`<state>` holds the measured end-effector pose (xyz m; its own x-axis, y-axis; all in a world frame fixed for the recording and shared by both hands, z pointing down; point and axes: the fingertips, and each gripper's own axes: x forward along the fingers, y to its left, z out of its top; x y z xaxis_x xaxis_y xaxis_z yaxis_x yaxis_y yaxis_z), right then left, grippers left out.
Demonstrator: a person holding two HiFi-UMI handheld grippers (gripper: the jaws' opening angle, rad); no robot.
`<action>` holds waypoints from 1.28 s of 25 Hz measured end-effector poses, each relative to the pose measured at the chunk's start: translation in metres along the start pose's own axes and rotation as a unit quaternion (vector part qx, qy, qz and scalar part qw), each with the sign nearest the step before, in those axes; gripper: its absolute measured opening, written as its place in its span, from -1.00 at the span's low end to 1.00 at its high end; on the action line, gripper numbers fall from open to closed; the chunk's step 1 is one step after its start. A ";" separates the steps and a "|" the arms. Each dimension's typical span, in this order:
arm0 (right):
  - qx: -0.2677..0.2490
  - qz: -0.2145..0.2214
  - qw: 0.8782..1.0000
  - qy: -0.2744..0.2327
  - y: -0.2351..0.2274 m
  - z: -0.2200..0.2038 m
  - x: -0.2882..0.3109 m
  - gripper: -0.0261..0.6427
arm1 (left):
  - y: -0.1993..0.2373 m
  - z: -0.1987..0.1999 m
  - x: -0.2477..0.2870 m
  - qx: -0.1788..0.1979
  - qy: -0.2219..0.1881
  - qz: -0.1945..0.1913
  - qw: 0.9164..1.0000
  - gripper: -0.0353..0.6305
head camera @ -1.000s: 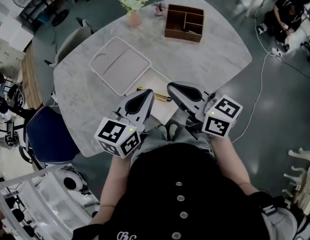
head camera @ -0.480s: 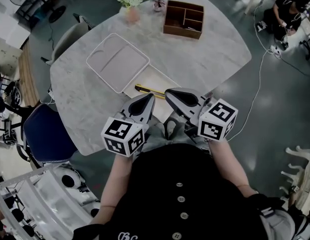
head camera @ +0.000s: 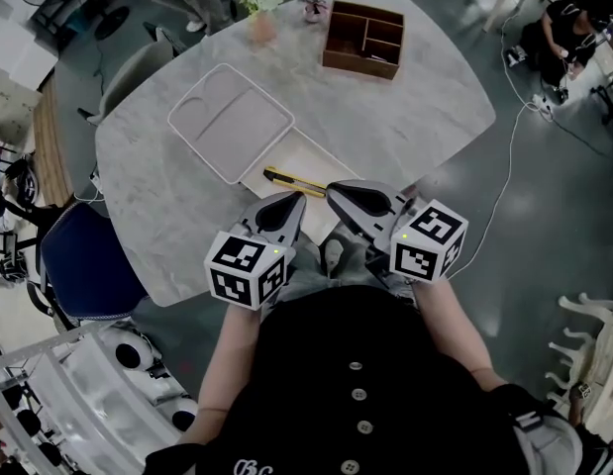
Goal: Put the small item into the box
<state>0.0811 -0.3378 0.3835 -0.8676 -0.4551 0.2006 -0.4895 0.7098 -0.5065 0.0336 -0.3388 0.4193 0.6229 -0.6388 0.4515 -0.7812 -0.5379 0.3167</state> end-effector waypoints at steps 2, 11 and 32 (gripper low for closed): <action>0.000 0.002 1.000 0.005 0.000 -0.002 0.001 -0.91 | 0.000 -0.002 0.001 -0.003 0.004 0.001 1.000 -0.84; -0.003 -0.006 1.000 0.010 -0.008 -0.003 0.006 -0.91 | -0.003 -0.004 0.004 -0.008 0.004 -0.005 1.000 -0.84; 0.004 -0.003 1.000 0.024 -0.014 -0.011 0.005 -0.91 | -0.005 0.002 0.005 -0.022 -0.013 -0.020 0.999 -0.84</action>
<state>0.0824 -0.3443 0.4006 -0.8681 -0.4321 0.2443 -0.4939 0.7026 -0.5123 0.0412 -0.3405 0.4180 0.6539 -0.6320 0.4158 -0.7565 -0.5391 0.3703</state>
